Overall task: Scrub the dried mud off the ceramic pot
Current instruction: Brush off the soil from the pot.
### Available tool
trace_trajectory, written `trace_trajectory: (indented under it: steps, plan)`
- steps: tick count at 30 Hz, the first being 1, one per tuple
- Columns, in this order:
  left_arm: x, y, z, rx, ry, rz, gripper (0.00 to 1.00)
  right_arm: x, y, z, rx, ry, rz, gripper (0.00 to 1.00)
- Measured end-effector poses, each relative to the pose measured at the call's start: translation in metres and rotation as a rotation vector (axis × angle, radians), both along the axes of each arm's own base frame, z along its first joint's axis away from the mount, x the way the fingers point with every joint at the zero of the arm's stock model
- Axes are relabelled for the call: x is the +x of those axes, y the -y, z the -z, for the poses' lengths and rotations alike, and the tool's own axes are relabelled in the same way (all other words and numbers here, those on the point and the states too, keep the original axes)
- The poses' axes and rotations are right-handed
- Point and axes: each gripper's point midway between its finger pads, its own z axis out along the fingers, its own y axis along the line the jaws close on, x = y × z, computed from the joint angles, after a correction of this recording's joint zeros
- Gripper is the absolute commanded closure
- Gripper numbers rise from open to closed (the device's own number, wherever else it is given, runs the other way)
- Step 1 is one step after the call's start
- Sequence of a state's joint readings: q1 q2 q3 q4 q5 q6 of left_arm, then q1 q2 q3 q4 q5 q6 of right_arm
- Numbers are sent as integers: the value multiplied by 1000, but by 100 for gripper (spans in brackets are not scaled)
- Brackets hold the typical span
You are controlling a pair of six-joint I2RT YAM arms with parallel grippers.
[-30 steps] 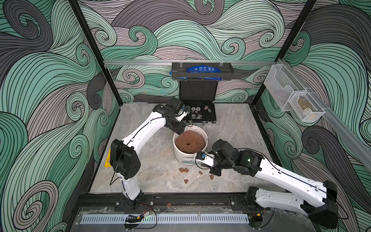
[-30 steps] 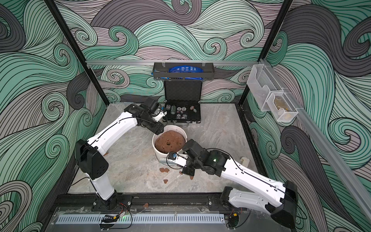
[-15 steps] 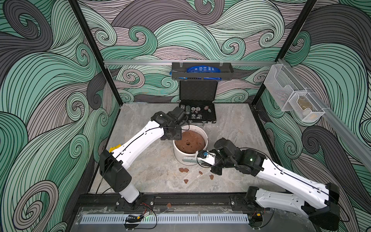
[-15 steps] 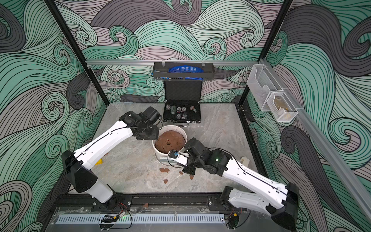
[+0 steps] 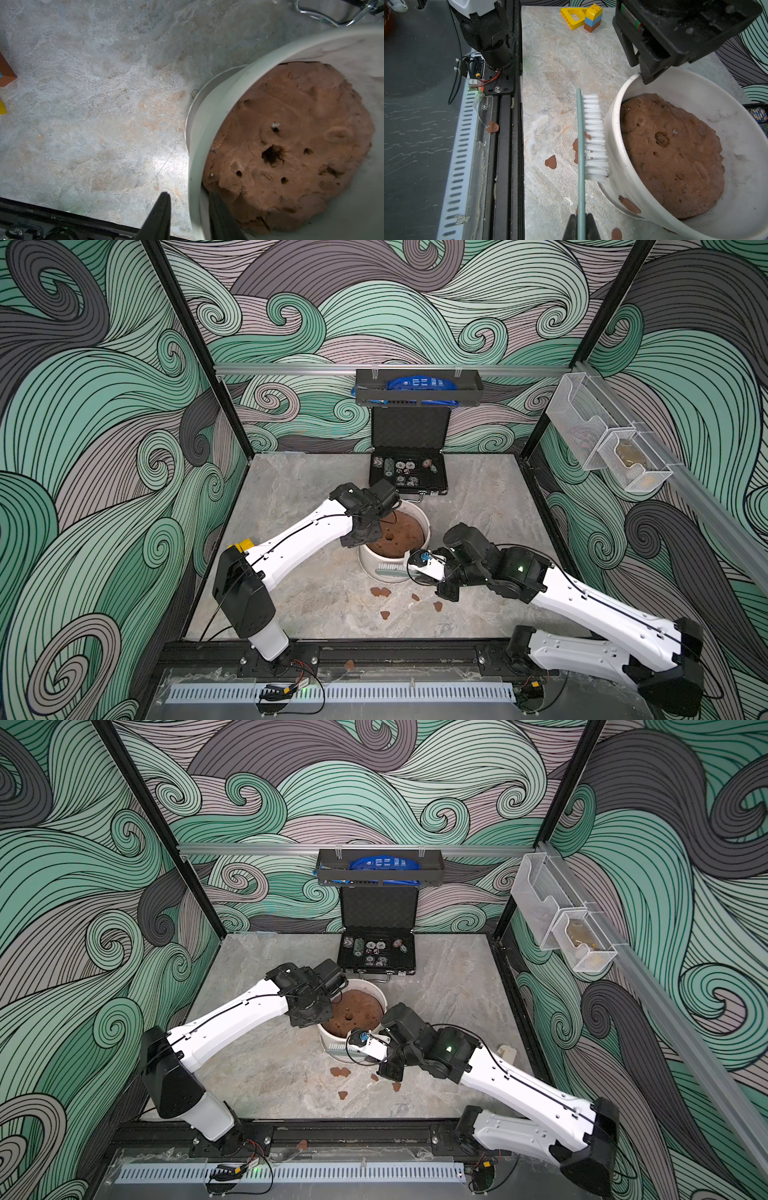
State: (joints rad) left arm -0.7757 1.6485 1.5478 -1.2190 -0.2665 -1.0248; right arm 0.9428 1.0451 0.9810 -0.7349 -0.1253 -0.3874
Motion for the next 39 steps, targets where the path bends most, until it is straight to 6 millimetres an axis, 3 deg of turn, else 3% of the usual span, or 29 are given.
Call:
trace_trajectory:
  steps: [8,22,39]
  plan:
    - [3,1,13,33,-21,-11,81,-1,1,4,-7,-5,1,100]
    - [5,1,14,33,-17,-30,99,13,2,43,-141,-23,42,100]
    - [31,-2,14,98,12,127,100,13,-6,53,-166,-29,56,100]
